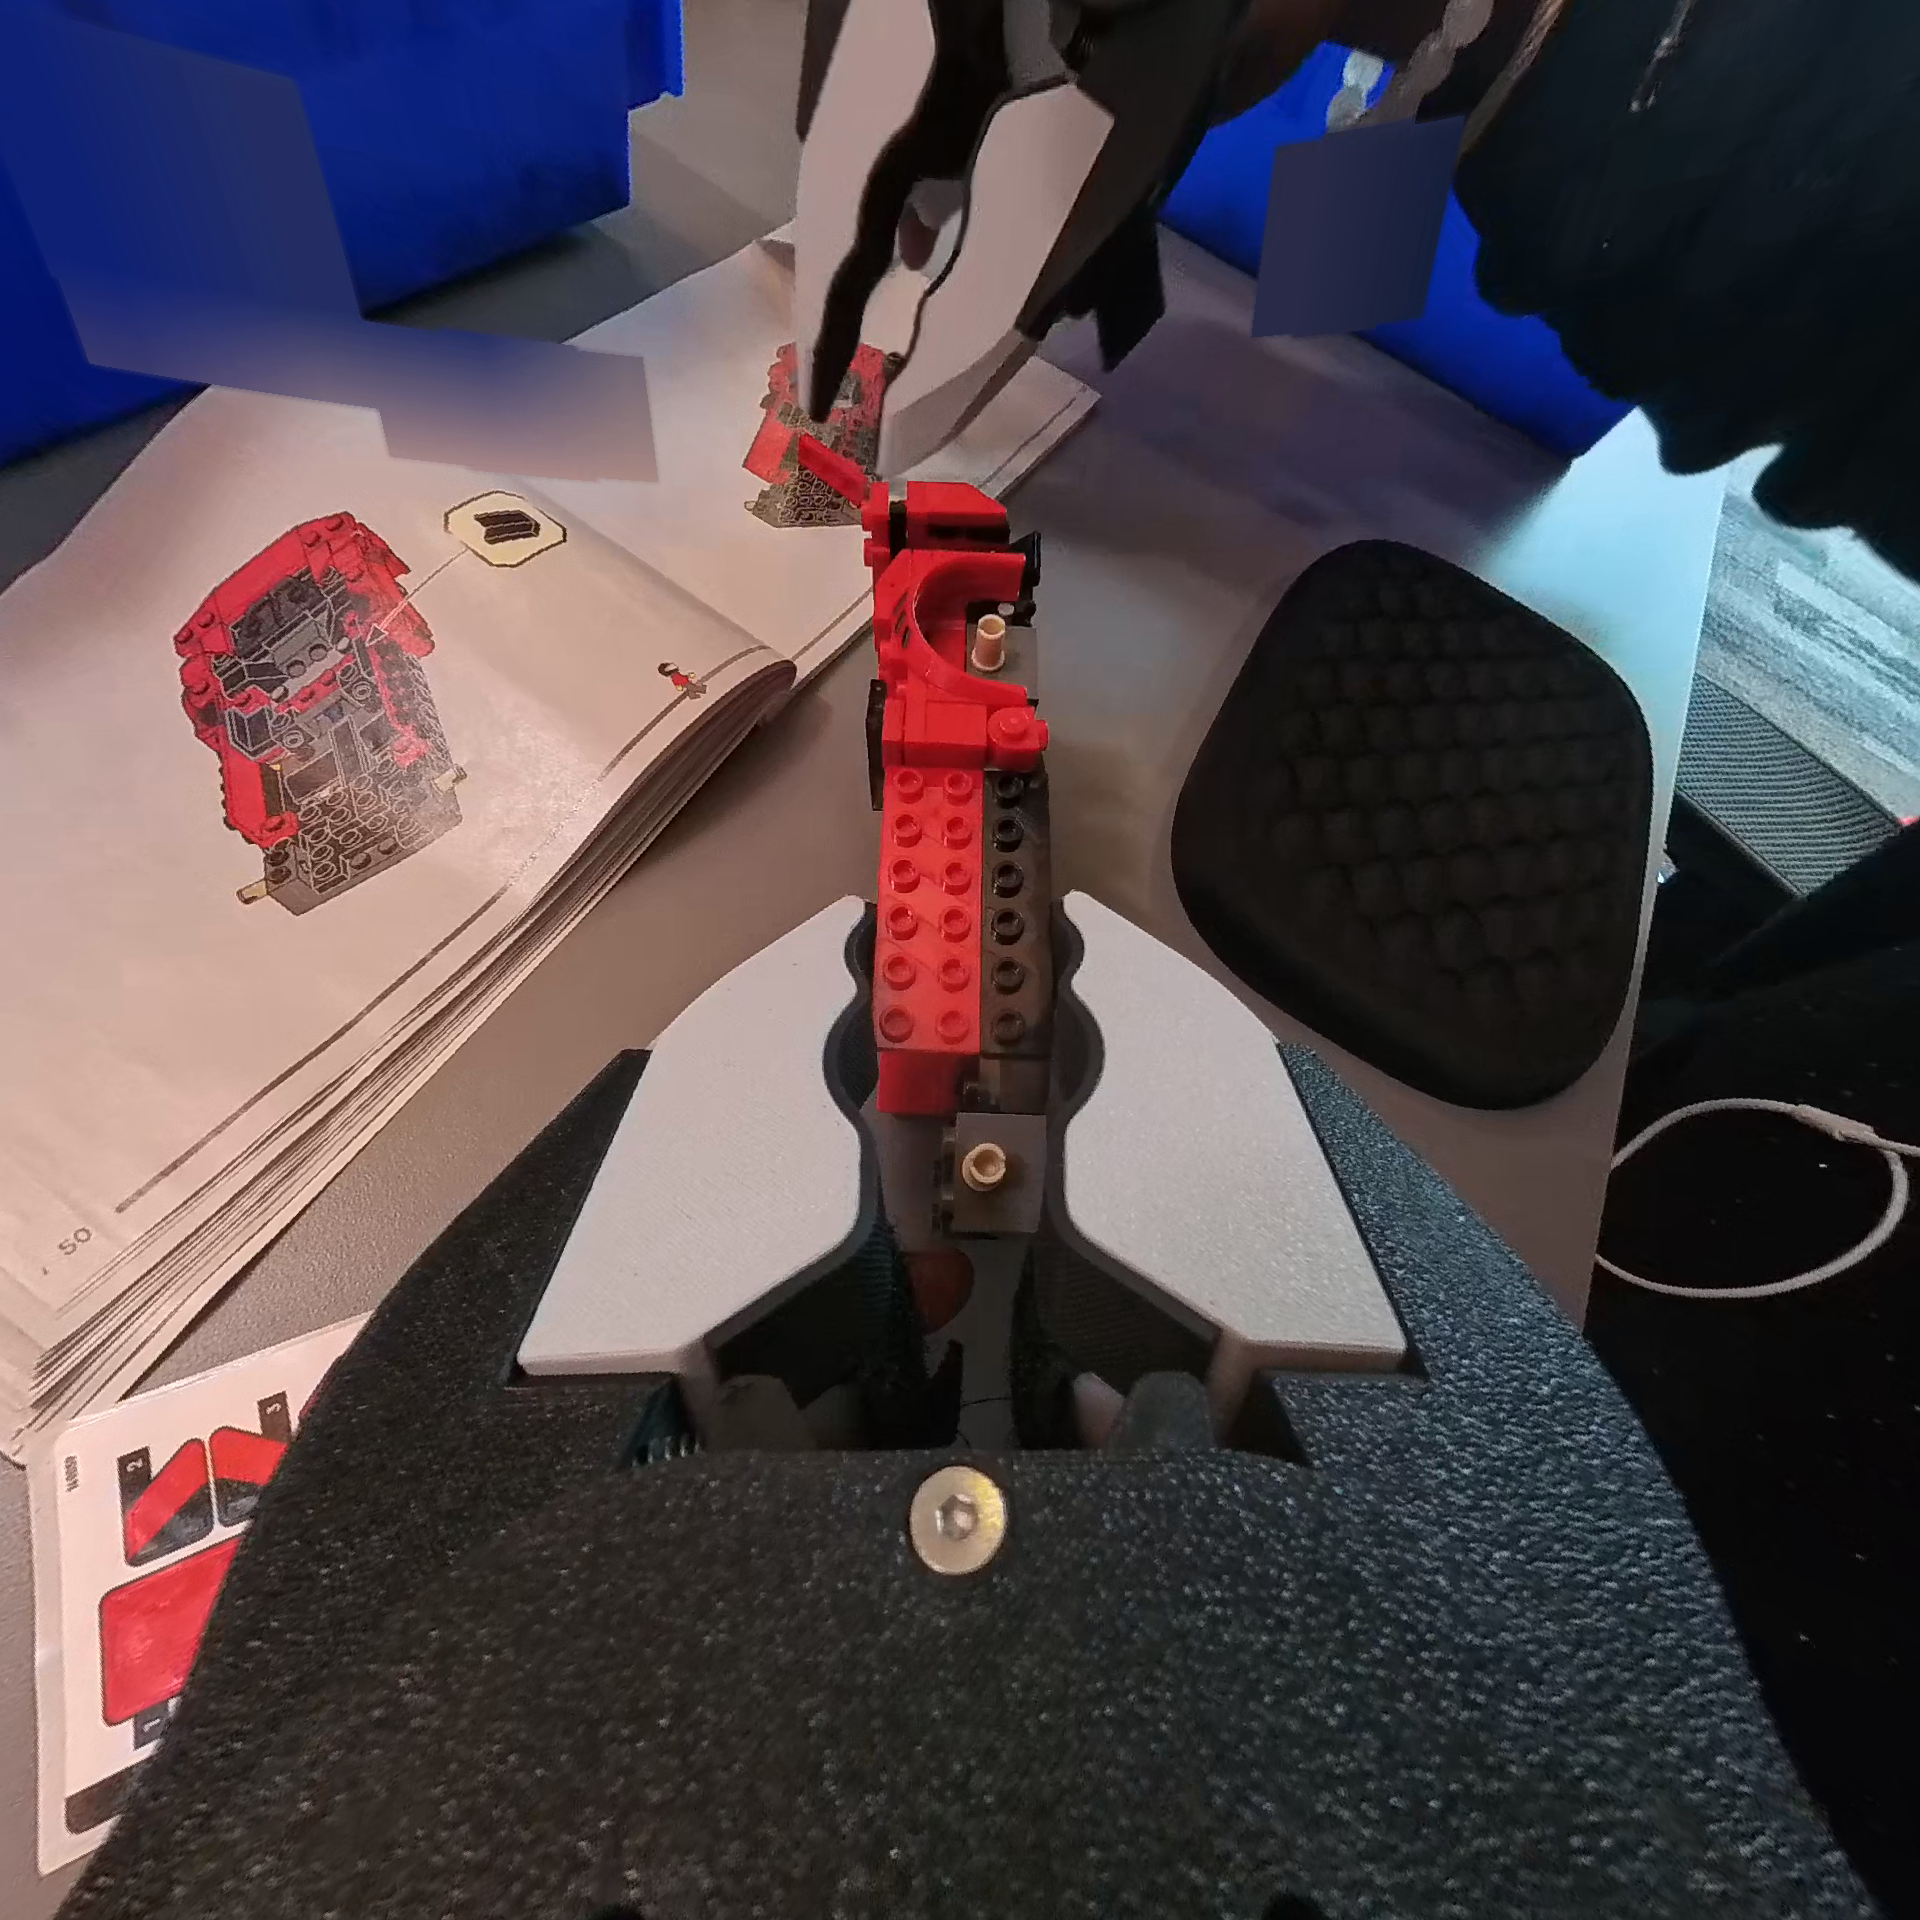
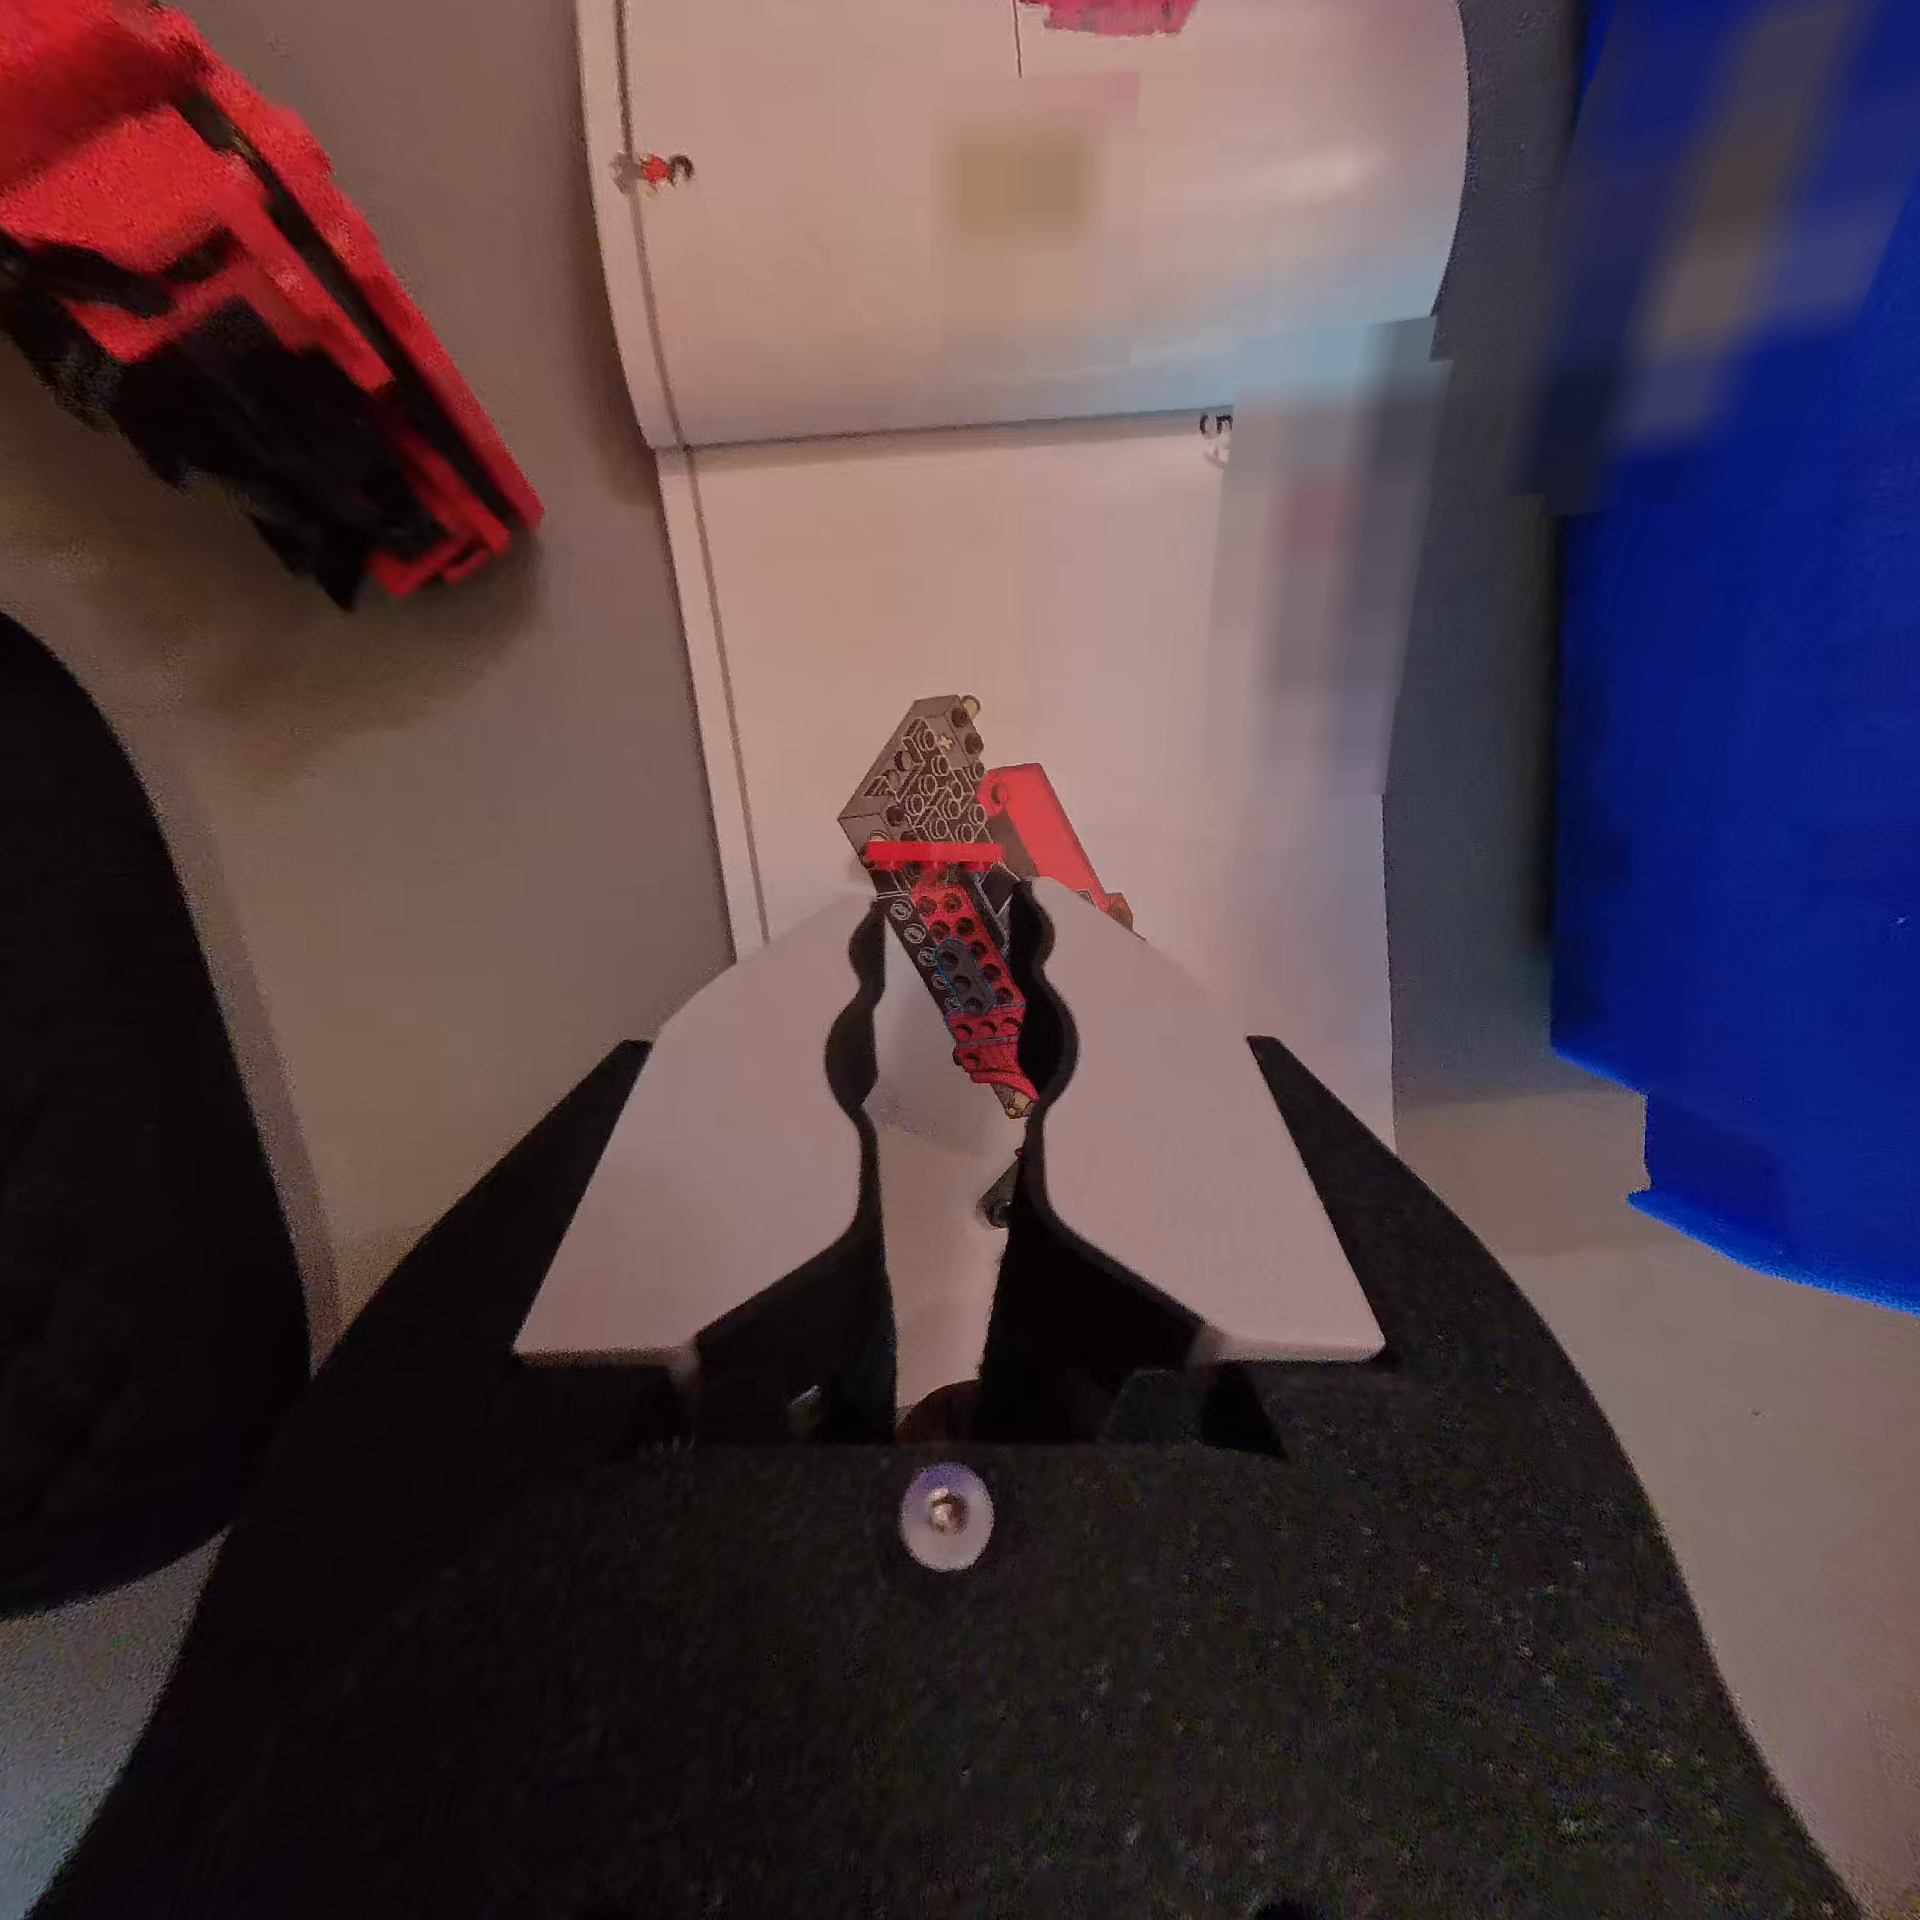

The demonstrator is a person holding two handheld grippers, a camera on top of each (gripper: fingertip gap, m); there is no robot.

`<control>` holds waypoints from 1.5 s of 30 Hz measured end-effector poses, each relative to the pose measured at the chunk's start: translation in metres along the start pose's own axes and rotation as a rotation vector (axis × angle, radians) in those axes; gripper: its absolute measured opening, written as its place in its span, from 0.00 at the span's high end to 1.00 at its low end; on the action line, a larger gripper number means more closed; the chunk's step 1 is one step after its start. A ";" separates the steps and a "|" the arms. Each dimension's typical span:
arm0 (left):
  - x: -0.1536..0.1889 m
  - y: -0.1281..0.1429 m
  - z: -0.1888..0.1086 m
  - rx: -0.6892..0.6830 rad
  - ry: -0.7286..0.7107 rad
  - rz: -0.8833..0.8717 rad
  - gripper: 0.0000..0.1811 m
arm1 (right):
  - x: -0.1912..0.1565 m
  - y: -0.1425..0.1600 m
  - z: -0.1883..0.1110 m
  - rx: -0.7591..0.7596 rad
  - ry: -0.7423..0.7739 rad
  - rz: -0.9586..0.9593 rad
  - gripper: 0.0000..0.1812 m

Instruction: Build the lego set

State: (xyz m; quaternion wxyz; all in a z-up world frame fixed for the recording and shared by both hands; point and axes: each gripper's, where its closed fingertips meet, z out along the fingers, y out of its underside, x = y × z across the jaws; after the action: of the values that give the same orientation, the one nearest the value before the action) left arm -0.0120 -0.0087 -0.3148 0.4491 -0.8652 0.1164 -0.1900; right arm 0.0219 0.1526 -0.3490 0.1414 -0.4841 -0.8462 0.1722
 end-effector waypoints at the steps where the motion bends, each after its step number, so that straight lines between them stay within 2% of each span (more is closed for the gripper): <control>1: 0.000 0.000 0.000 0.000 0.001 -0.001 0.84 | 0.001 0.000 0.001 0.010 0.014 0.008 0.91; 5: 0.000 0.000 0.000 0.000 0.003 -0.003 0.84 | -0.002 -0.012 0.006 0.067 0.012 0.008 0.96; 11: 0.000 0.000 0.000 0.000 0.002 -0.002 0.84 | 0.000 -0.024 0.009 0.081 0.017 -0.008 0.96; 14: 0.000 0.000 0.001 0.000 0.003 0.002 0.84 | 0.002 -0.025 0.000 0.098 0.021 0.026 0.90; 18: 0.000 0.000 0.001 0.000 0.002 0.006 0.84 | -0.001 -0.019 0.002 0.042 0.040 0.098 0.81; 21: 0.000 0.000 0.001 0.001 0.001 0.009 0.84 | 0.003 -0.016 0.004 0.000 0.106 0.195 0.81; 28: 0.000 0.000 0.001 0.002 0.001 0.008 0.84 | -0.004 -0.022 0.008 -0.017 0.118 0.344 0.82; 39: 0.000 0.000 0.001 0.005 0.010 0.002 0.84 | -0.004 -0.021 0.015 0.004 0.062 0.349 0.87; 42: 0.000 0.000 0.001 0.006 0.017 0.000 0.84 | -0.008 -0.040 0.001 0.109 0.008 0.265 0.87; 45: 0.001 0.000 0.001 0.006 0.021 0.007 0.84 | -0.036 -0.083 -0.030 0.255 -0.122 0.074 0.87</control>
State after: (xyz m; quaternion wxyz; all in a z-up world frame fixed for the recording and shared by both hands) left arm -0.0104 -0.0083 -0.3150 0.4511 -0.8615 0.1234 -0.1977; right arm -0.0125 0.0872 -0.2892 0.1435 -0.4816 -0.8061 0.3125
